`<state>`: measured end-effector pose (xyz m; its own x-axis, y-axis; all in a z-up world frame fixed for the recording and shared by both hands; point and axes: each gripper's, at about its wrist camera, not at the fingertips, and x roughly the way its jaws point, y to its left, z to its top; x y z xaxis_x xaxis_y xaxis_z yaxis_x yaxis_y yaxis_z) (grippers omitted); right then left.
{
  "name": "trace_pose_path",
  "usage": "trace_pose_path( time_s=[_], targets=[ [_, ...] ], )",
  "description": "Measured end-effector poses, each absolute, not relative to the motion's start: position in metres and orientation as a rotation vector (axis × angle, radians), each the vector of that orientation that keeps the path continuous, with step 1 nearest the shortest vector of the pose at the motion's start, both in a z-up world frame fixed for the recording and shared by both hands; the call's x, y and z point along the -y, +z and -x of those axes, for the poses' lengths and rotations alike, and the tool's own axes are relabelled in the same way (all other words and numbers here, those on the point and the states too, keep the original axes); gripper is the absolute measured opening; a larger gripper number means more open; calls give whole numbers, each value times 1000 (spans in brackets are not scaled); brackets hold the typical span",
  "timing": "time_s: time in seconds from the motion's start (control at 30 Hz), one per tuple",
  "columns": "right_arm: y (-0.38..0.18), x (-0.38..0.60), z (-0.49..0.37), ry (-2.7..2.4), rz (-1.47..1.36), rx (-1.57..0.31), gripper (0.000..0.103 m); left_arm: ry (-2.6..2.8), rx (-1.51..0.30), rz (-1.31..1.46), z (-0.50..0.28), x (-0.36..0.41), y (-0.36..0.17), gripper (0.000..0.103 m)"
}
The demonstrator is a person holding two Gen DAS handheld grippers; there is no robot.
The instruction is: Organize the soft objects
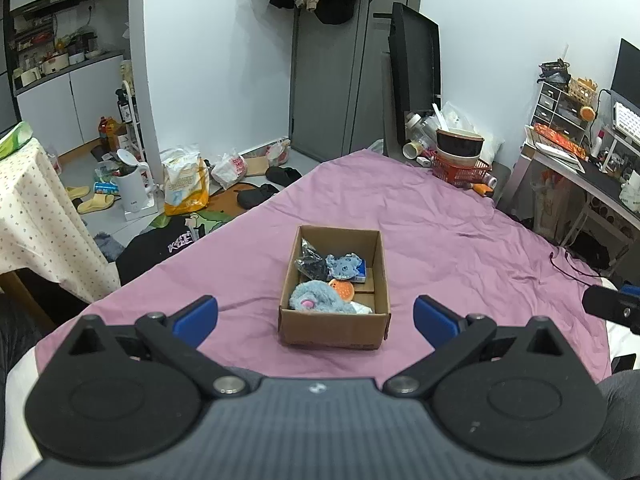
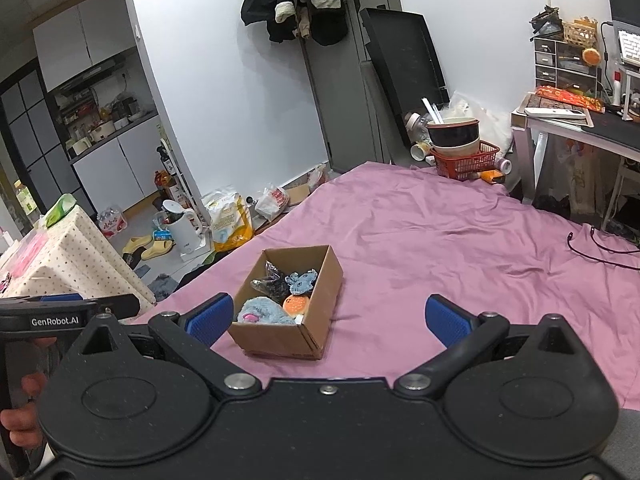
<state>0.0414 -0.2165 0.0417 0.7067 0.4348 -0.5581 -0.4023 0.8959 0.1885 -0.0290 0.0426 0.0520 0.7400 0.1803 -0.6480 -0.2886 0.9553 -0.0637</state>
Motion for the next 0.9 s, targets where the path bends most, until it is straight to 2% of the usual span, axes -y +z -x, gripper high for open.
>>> trace_pose_path(
  time_s=[0.9],
  targets=[
    [39,217,-38,462,-45,-627,103,251,-694,154,30,-43,52,103]
  ],
)
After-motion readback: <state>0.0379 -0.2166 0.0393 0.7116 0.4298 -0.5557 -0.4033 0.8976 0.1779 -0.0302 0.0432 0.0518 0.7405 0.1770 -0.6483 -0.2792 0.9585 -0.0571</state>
